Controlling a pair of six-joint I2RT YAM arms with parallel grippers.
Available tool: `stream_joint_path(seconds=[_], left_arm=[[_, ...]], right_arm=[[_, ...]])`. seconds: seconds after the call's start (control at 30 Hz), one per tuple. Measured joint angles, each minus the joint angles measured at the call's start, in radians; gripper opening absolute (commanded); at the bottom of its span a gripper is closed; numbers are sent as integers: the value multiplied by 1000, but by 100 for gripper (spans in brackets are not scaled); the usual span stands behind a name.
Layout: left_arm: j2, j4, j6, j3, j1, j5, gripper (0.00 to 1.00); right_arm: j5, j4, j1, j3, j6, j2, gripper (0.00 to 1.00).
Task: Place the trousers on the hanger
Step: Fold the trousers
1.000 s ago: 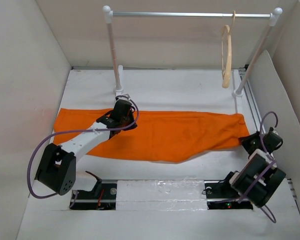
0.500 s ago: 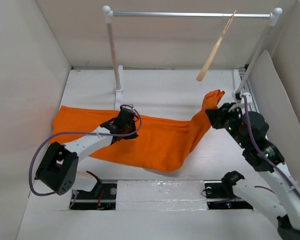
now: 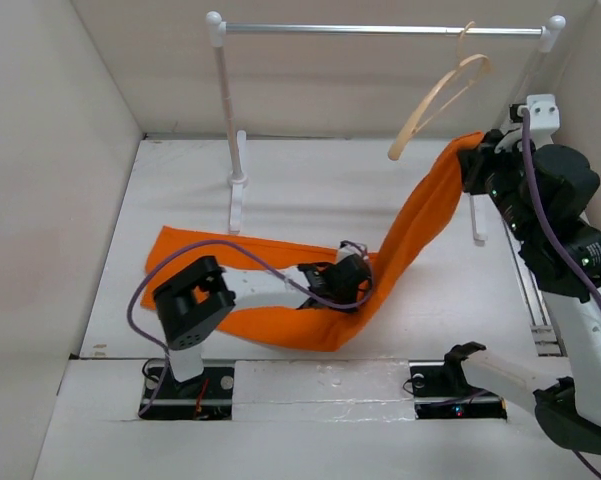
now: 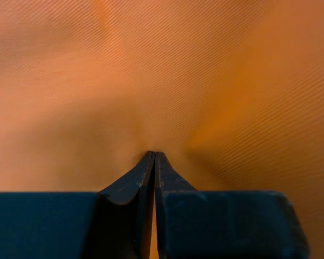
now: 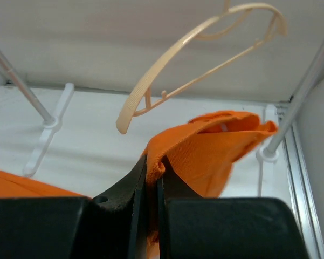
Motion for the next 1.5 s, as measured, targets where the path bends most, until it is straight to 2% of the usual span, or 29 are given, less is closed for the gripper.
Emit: stream_joint_path(seconds=[0.1,0.27,0.33,0.4,0.47,0.57,0.63,0.73,0.8,0.9,0.97,1.0,1.03,1.07,1.1,1.13,1.2,1.23,1.3,1.37,1.47,1.5], left_arm=[[148,11,-18,159,-45,3,0],[379,-44,-26,486,-33,-23,0],[360,-37,-25,485,-16,-54,0],[265,-11,-23,371,17,-72,0],[104,-37,-21,210,84,-87,0],[-180,-90,-19,34,235,-139,0],[-362,-122,-18,-12,344,-180,0],[-619,-146,-3,-13,548,-217,0],[-728,-160,19,16,695,-229,0],[-787,-193,61,108,907,-236,0],[-787,-219,83,190,961,-256,0],[-785,-227,93,224,966,-265,0],[-782,-234,100,250,966,-272,0],[-780,-241,115,264,966,-289,9],[-772,-242,117,289,965,-292,9],[-766,-261,129,307,965,-311,28],[-759,-285,159,335,965,-340,40],[-757,-288,169,341,965,-347,48],[-762,-290,178,330,966,-354,49],[-781,-285,177,271,966,-338,50],[-795,-262,170,110,966,-240,50],[-792,-251,165,51,963,-190,50]], right_arm=[[-95,24,-49,21,-44,4,0],[-198,53,-23,-52,-84,-6,0],[-216,56,-10,-78,-86,-8,0],[-251,75,40,-137,-91,0,0],[-262,93,92,-176,-91,11,0],[-276,128,182,-211,-90,44,0],[-279,163,245,-218,-83,85,0],[-282,241,341,-217,-67,177,0],[-289,293,406,-207,-54,262,0],[-304,370,523,-136,-36,454,0],[-323,417,594,-63,-26,607,0],[-340,444,628,-17,-19,691,15],[-364,467,660,32,-9,776,35],[-391,488,690,82,4,859,66],[-415,512,717,121,10,932,71],[-447,491,736,182,13,1002,74],[-491,476,773,279,1,1125,77],[-497,464,786,282,-5,1144,77],[-508,460,790,186,-14,1110,75],[-523,471,766,27,-14,1003,72],[-525,479,669,-211,-9,768,43],[-518,494,625,-283,-5,682,13]])
